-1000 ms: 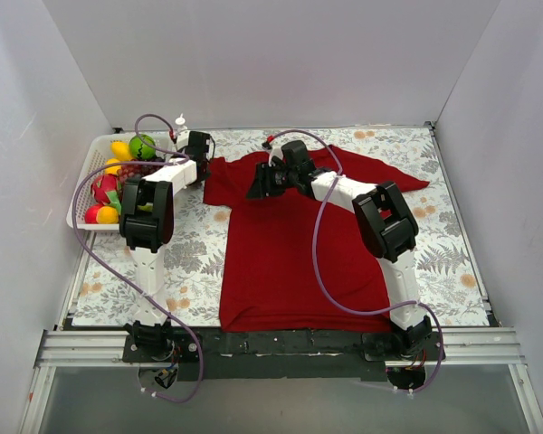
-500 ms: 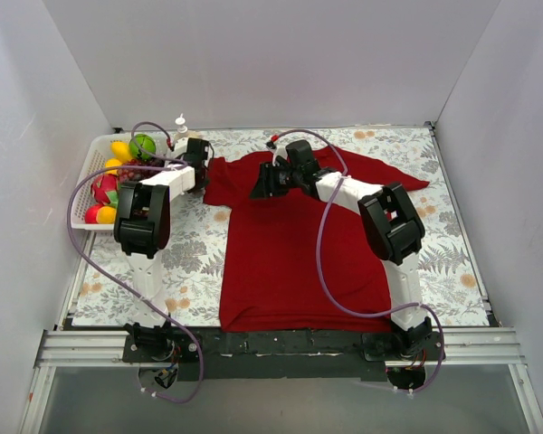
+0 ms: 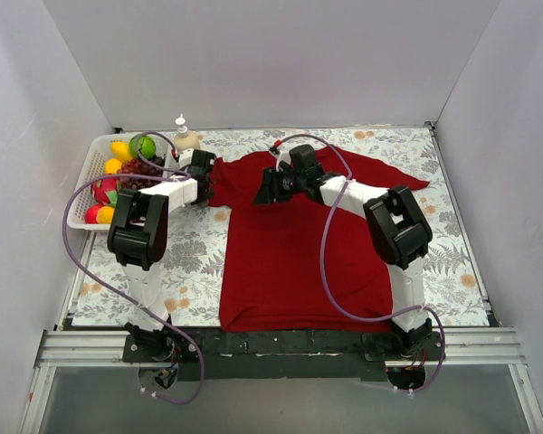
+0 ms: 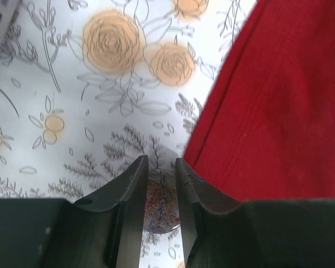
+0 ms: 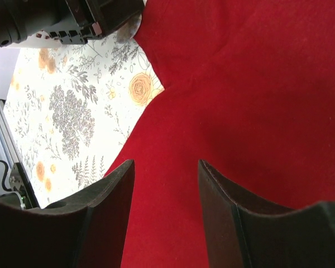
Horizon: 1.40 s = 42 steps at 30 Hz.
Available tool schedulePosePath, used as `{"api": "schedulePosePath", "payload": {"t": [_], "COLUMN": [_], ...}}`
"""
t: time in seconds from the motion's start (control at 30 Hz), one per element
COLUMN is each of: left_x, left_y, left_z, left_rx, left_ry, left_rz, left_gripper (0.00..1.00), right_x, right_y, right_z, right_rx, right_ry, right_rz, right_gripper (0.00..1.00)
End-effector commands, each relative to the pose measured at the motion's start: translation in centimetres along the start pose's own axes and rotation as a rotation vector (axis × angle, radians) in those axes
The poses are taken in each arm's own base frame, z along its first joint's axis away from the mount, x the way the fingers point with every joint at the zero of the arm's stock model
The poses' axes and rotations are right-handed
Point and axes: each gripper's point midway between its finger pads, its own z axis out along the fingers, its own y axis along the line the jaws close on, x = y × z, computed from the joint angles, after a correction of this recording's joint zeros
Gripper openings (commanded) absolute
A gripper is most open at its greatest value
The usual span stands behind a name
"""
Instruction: Pin the brooch onto the clothing
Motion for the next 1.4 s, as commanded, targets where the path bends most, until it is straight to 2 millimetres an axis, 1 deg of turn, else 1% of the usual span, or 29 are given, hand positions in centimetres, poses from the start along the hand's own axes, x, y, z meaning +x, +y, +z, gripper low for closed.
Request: {"api": "schedulePosePath", "payload": {"t": [0.0, 0.07, 0.1, 0.13, 0.2, 0.23, 0.3, 0.33, 0.4, 0.43, 0.47, 0.5, 0.53, 0.6, 0.7, 0.73, 0.77, 0.83, 0.87, 0.9, 0.97, 1.1, 1.17, 1.23, 1.27, 1.3, 1.33, 1.37], "left_x": [3.3, 3.8, 3.6, 4.4, 4.6, 5.3, 5.8, 6.8, 7.2, 7.1, 7.7, 8.0, 7.8, 8.8, 9.3, 9.3, 8.9, 8.7, 8.1, 8.0, 7.3, 6.0, 5.8, 5.8, 5.9, 5.9, 5.9, 6.2], "left_y": [1.4, 1.7, 1.6, 1.8, 1.8, 2.0, 1.9, 2.3, 2.5, 2.6, 3.0, 3.0, 3.0, 3.2, 3.5, 3.7, 3.7, 3.8, 3.7, 3.6, 3.4, 2.9, 3.0, 3.2, 3.3, 3.5, 3.6, 4.0], "left_z": [-1.6, -2.0, -2.5, -2.7, -3.6, -3.9, -4.8, -5.0, -5.5, -6.1, -6.3, -6.6, -7.2, -7.8, -8.8, -9.1, -9.5, -9.9, -10.4, -10.7, -11.3, -12.6, -12.9, -13.0, -13.0, -13.0, -13.0, -12.8], "left_rx": [-0.017, -0.014, -0.004, 0.003, 0.018, 0.024, 0.042, 0.038, 0.039, 0.047, 0.049, 0.056, 0.068, 0.075, 0.079, 0.077, 0.087, 0.093, 0.107, 0.112, 0.131, 0.175, 0.192, 0.208, 0.219, 0.219, 0.223, 0.219], "left_ry": [0.080, 0.088, 0.082, 0.102, 0.100, 0.117, 0.118, 0.134, 0.137, 0.129, 0.142, 0.144, 0.137, 0.151, 0.146, 0.147, 0.136, 0.128, 0.112, 0.110, 0.099, 0.089, 0.102, 0.109, 0.124, 0.127, 0.126, 0.138], "left_rz": [0.035, 0.036, 0.031, 0.037, 0.028, 0.032, 0.026, 0.031, 0.026, 0.010, 0.012, 0.013, 0.007, 0.017, 0.011, 0.008, -0.003, -0.008, -0.018, -0.022, -0.033, -0.064, -0.081, -0.093, -0.102, -0.108, -0.114, -0.119], "left_gripper": [0.26, 0.26, 0.26, 0.26, 0.27, 0.27, 0.27, 0.27, 0.27, 0.28, 0.28, 0.28, 0.28, 0.29, 0.30, 0.31, 0.31, 0.36, 0.39, 0.43, 0.44, 0.44, 0.43, 0.41, 0.36, 0.33, 0.30, 0.26], "right_x": [-1.7, -1.5, -1.2, -1.1, -0.5, -0.4, 0.3, 0.3, 0.7, 1.1, 1.1, 1.3, 1.6, 2.1, 2.7, 2.8, 2.9, 3.5, 3.5, 3.7, 3.8, 3.8, 4.2, 4.3, 4.5, 5.0, 4.6, 4.9], "right_y": [2.0, 2.2, 2.3, 2.5, 2.7, 2.9, 3.1, 3.4, 3.7, 3.8, 4.0, 4.3, 4.5, 5.3, 6.4, 6.5, 7.0, 7.6, 8.3, 8.3, 9.0, 10.8, 11.8, 12.2, 12.4, 12.1, 12.3, 12.3], "right_z": [-1.8, -1.9, -1.9, -2.0, -2.0, -2.1, -2.0, -2.1, -2.1, -2.0, -2.0, -2.0, -1.9, -1.6, -1.1, -0.9, -0.7, -0.2, 0.0, 0.3, 0.6, 1.4, 1.8, 2.5, 2.8, 3.4, 3.6, 4.0], "right_rx": [-0.039, -0.045, -0.048, -0.050, -0.052, -0.053, -0.054, -0.058, -0.061, -0.062, -0.064, -0.070, -0.071, -0.082, -0.097, -0.098, -0.105, -0.113, -0.122, -0.123, -0.133, -0.162, -0.170, -0.173, -0.176, -0.171, -0.167, -0.153], "right_ry": [-0.053, -0.050, -0.043, -0.042, -0.030, -0.029, -0.018, -0.019, -0.015, -0.008, -0.007, -0.003, 0.002, 0.013, 0.028, 0.031, 0.035, 0.052, 0.053, 0.061, 0.069, 0.070, 0.078, 0.085, 0.091, 0.107, 0.101, 0.111], "right_rz": [-0.046, -0.045, -0.044, -0.045, -0.046, -0.049, -0.048, -0.052, -0.056, -0.055, -0.057, -0.063, -0.063, -0.074, -0.089, -0.090, -0.094, -0.100, -0.109, -0.104, -0.105, -0.106, -0.105, -0.094, -0.092, -0.082, -0.082, -0.076], "right_gripper": [0.57, 0.57, 0.57, 0.57, 0.57, 0.57, 0.57, 0.57, 0.57, 0.57, 0.58, 0.58, 0.58, 0.58, 0.59, 0.60, 0.60, 0.61, 0.61, 0.61, 0.61, 0.60, 0.59, 0.57, 0.54, 0.51, 0.49, 0.48]}}
